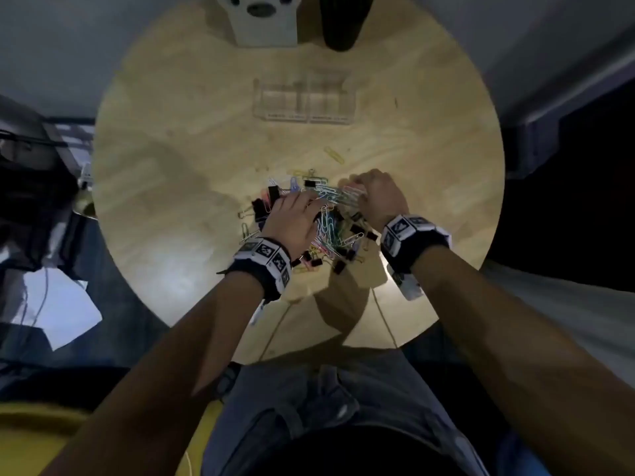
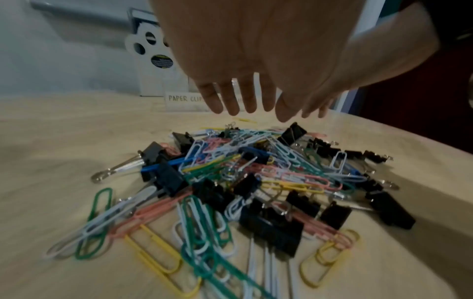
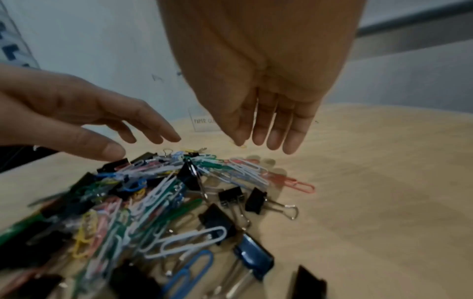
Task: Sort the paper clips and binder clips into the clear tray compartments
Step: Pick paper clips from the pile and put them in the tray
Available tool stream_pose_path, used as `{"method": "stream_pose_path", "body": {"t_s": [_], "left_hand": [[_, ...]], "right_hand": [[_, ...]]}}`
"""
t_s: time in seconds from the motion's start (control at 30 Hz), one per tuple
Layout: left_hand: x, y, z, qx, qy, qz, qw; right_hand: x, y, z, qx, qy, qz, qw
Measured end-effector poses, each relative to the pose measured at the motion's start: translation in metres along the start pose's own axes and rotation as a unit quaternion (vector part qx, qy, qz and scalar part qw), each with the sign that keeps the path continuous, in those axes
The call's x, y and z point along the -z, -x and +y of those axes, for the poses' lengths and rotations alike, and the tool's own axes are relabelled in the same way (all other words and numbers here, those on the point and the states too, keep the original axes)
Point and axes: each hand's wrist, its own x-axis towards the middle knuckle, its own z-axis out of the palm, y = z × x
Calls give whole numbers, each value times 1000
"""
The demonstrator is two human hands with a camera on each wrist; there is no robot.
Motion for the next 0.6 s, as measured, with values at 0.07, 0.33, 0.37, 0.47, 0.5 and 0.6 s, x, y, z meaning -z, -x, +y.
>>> {"method": "stream_pose_path", "body": {"t_s": [0.07,0.33,0.37,0.47,0.5,0.6], "left_hand": [[-3,-2,-5,5,-23,-6,1000],[-9,21,-33,0,-59,3,998],[-6,16,-32,1,-59,13,998],[1,-11,-22,-13,-32,43,998],[3,-24,-18,-21,-29,44,998],[8,-55,-7,-12,-66,-8,998]], "right_hand": [[-4,-8,-1,37,29,-34,998],[-29,-13,16,54,89,-18,994],[-28,-13,18,41,89,-10,995],[-26,-11,25,17,84,8,996],[-26,-11,27,16,84,9,996],[-26,-9,29,3,87,-2,996]]}}
